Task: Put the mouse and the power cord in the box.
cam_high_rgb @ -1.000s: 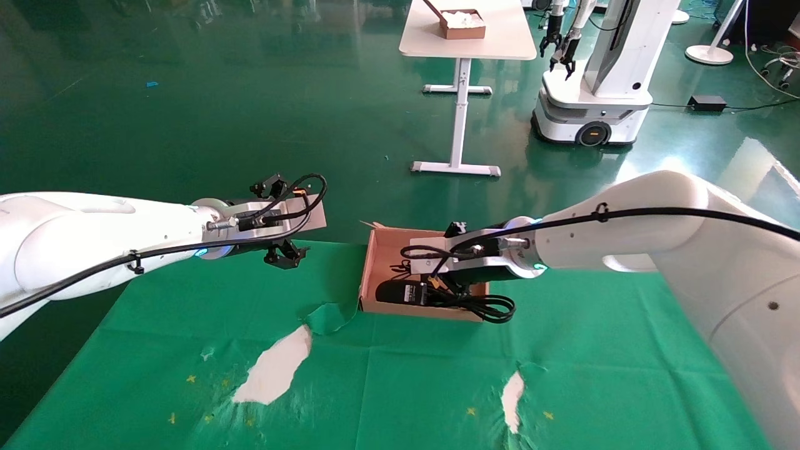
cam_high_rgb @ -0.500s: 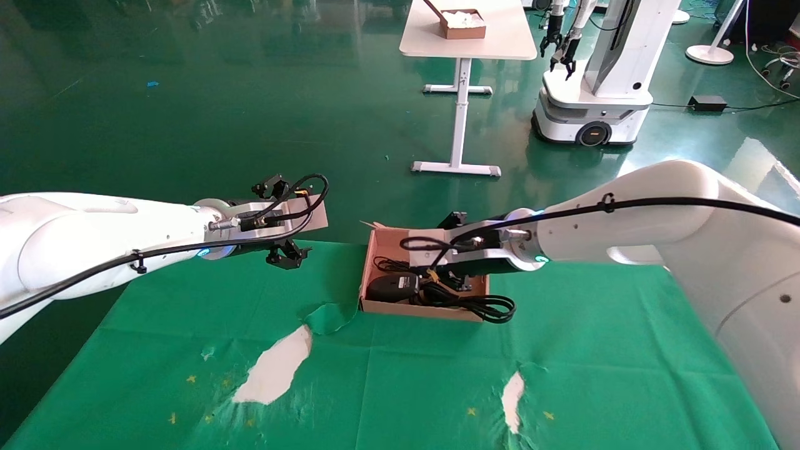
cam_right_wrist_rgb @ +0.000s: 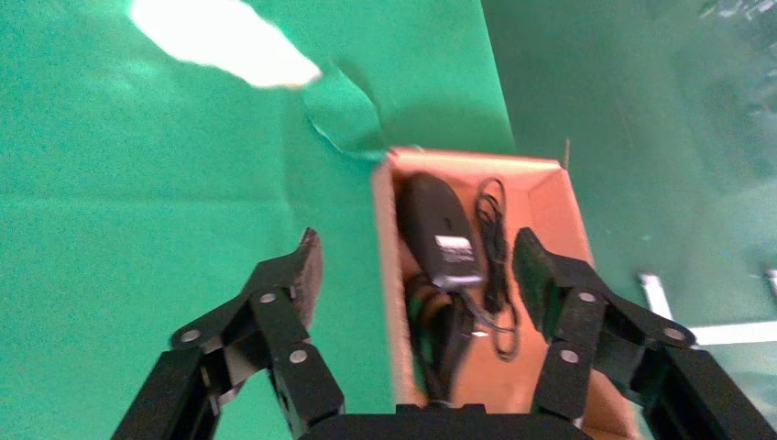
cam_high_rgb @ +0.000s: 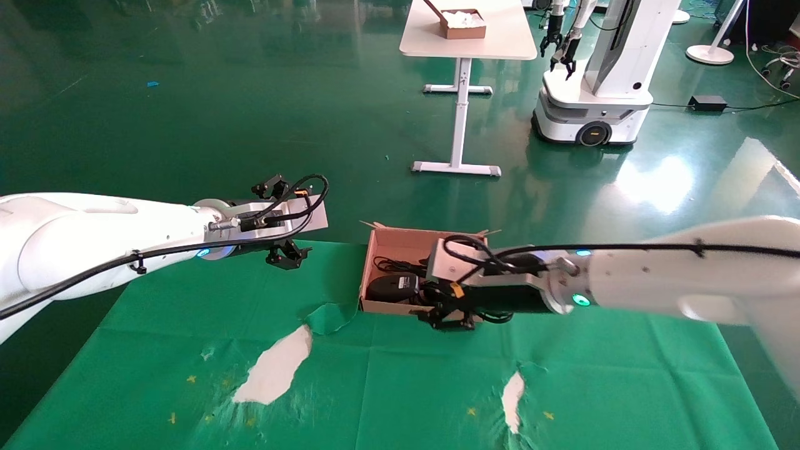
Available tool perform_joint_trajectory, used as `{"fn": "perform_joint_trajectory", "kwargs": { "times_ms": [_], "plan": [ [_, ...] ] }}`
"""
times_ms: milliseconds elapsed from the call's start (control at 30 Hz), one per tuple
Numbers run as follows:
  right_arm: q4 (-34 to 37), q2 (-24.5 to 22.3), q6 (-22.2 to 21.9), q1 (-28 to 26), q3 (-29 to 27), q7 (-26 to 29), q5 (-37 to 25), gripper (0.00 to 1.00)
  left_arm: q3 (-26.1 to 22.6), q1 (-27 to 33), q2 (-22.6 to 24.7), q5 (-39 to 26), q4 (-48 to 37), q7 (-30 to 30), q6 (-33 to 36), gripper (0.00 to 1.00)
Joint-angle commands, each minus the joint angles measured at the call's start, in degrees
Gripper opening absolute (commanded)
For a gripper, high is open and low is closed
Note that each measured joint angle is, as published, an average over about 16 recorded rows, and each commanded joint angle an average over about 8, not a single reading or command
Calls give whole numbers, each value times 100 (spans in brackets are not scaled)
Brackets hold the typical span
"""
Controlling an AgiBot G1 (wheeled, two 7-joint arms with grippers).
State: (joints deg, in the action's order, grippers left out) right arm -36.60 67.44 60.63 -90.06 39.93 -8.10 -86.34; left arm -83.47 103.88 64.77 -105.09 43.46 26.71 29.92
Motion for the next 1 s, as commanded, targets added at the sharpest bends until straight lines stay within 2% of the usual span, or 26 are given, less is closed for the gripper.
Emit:
{"fn": "perform_joint_trajectory", "kwargs": {
  "times_ms": [33, 200, 333, 1000],
  "plan": [
    [-165, -145, 112, 127, -107, 84, 199, 100, 0, 0, 0, 0, 0, 0, 0, 100],
    [-583, -511, 395, 449, -377, 297, 701, 100, 37, -23, -17, 33, 18, -6, 30, 100],
    [-913, -801, 619, 704, -590, 466, 1098, 100, 275, -174, -123, 252, 126, -59, 226, 100],
    [-2581, -2263, 1749, 1989, -1669, 1316, 3105, 100, 2508, -1574, -1107, 2346, 1123, -588, 2073, 100]
  ]
}}
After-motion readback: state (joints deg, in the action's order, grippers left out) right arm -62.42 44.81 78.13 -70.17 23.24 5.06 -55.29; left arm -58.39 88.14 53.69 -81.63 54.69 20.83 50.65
